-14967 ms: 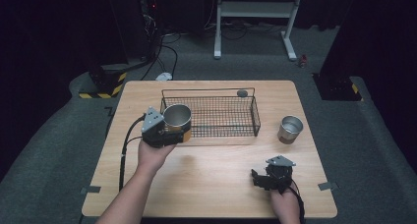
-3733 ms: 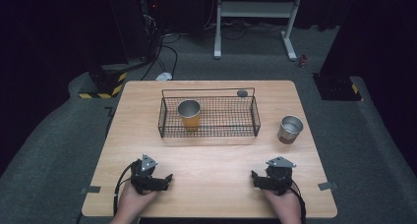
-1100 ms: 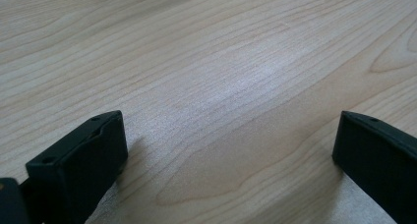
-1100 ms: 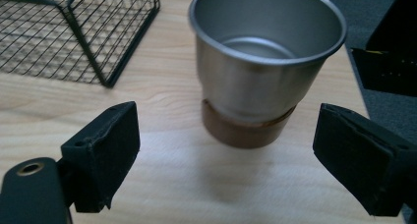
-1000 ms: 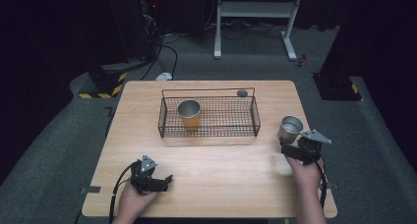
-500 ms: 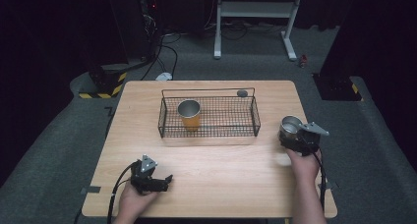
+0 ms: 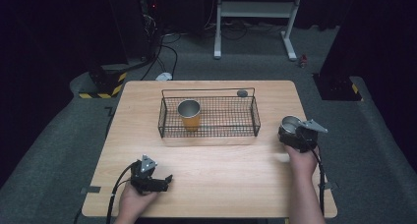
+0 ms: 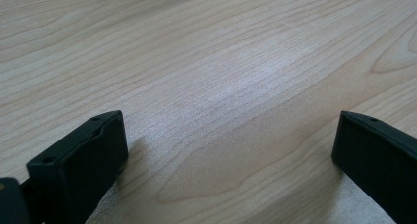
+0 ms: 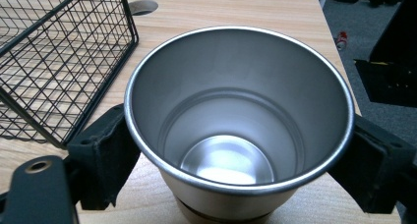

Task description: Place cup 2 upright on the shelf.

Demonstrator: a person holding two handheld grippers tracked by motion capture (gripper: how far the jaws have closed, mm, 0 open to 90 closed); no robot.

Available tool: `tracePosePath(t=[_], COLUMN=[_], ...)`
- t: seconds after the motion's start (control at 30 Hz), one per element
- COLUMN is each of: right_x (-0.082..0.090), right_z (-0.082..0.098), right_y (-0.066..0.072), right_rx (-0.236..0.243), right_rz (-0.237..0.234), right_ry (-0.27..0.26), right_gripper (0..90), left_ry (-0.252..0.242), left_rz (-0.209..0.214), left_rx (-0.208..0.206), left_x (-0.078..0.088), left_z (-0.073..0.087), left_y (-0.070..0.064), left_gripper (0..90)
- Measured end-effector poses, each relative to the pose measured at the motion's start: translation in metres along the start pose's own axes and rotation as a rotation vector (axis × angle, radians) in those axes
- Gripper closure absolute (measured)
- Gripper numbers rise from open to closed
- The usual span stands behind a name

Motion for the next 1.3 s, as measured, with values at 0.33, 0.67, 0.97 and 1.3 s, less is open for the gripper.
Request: tracePosePath(t=[0.33, 0.67, 0.97, 1.3], right_x=[-0.001, 0.0, 0.012, 0.028], right_z=[0.001, 0.001, -0.003, -0.004], right_y=[0.0, 0.004, 0.013, 0.027], right_rx=[0.0, 0.017, 0.039, 0.041], right_rz=[0.001, 0.001, -0.014, -0.049], right_ry=[-0.005, -0.006, -0.024, -0.054], right_gripper=[18.4, 18.6, 18.6, 18.6], left_ry=[0.0, 0.0, -0.001, -0.001], left_rz=[0.0, 0.0, 0.0, -0.001], left_rx=[0.0, 0.0, 0.0, 0.0], left_x=[0.0, 0.0, 0.0, 0.0], left_z=[0.0, 0.0, 0.0, 0.0], left_y=[0.0, 0.0, 0.0, 0.0], left_gripper=[0.6, 0.6, 0.6, 0.6])
Point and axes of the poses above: each handheld gripper's, and its own axes: x roughly backward along the jaws, z roughly out of its underside, y roughly to its left, the point moved 7 cm from there along -x, roughly forward along the jaws, and after that the axes turned 4 degrees about y, right-handed, at the moved point
